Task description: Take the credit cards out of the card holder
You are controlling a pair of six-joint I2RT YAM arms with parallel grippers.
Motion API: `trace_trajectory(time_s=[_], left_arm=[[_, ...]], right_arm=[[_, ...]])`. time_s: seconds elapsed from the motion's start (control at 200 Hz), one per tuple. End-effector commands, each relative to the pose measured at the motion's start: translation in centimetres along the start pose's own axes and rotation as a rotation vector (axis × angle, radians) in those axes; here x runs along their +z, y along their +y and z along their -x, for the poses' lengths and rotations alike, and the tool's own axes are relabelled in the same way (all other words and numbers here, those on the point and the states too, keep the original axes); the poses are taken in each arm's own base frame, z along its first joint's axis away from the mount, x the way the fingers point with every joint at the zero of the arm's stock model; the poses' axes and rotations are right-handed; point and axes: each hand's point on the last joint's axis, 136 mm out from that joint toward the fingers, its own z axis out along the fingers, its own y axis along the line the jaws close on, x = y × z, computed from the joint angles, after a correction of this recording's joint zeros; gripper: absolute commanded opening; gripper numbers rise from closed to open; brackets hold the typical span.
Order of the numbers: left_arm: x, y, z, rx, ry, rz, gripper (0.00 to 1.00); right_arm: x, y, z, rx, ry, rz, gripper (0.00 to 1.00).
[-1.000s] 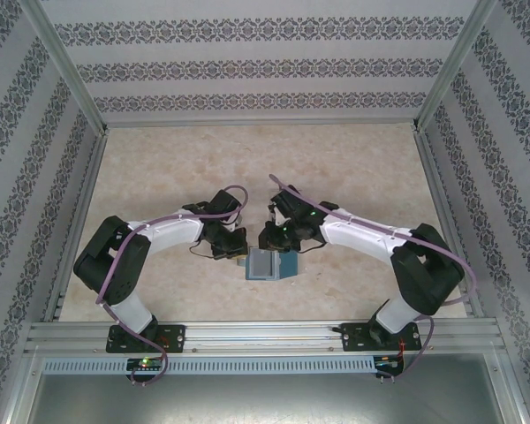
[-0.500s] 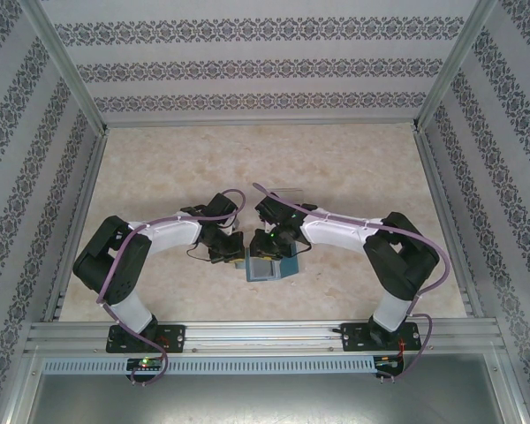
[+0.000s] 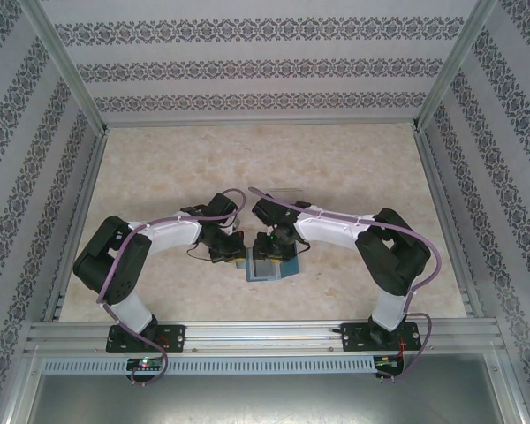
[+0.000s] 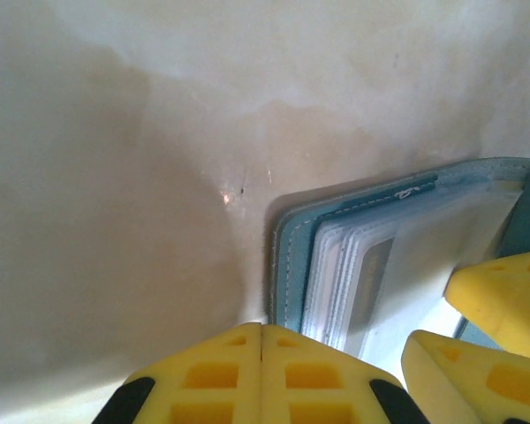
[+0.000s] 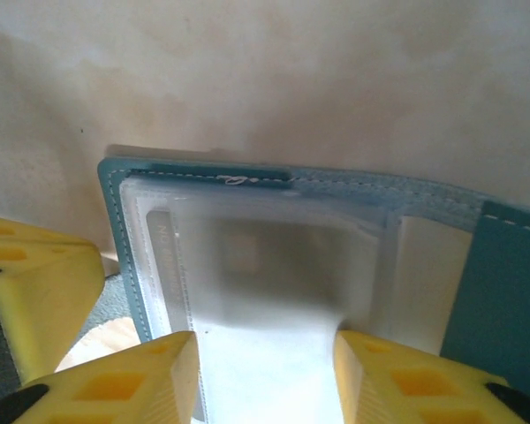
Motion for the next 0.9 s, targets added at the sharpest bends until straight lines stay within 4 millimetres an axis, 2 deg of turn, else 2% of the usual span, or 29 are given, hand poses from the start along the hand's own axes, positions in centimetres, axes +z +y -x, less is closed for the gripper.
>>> trace_trajectory(time_s=[0.0, 0.15, 0.385, 0.709, 0.894], left_arm=[[-0.1, -0.2, 0.7, 0.011, -0.006, -0.022, 0.00], [-0.1, -0.1, 0.7, 0.009, -0.005, -0.021, 0.00], [-0.1, 0.0, 0.7, 0.007, -0.005, -0.022, 0.00], [-0.1, -0.1, 0.7, 0.005, -0.005, -0.026, 0.00], [-0.1, 0.0, 0.6, 0.005, -0.006, -0.025, 0.00]], right_arm=[[0.1, -1.1, -0.4, -0.025, 0.006, -0.083, 0.52], [0.5, -1.1, -0.6, -0.036, 0.017, -0.091, 0.62], [0.9, -1.3, -0.6, -0.045, 0.027, -0.110, 0.68], [1.0, -2.1, -0.3, -0.042, 0.013, -0.164, 0.65], [1.6, -2.3, -0.2, -0.038, 0.018, -0.175, 0.60]])
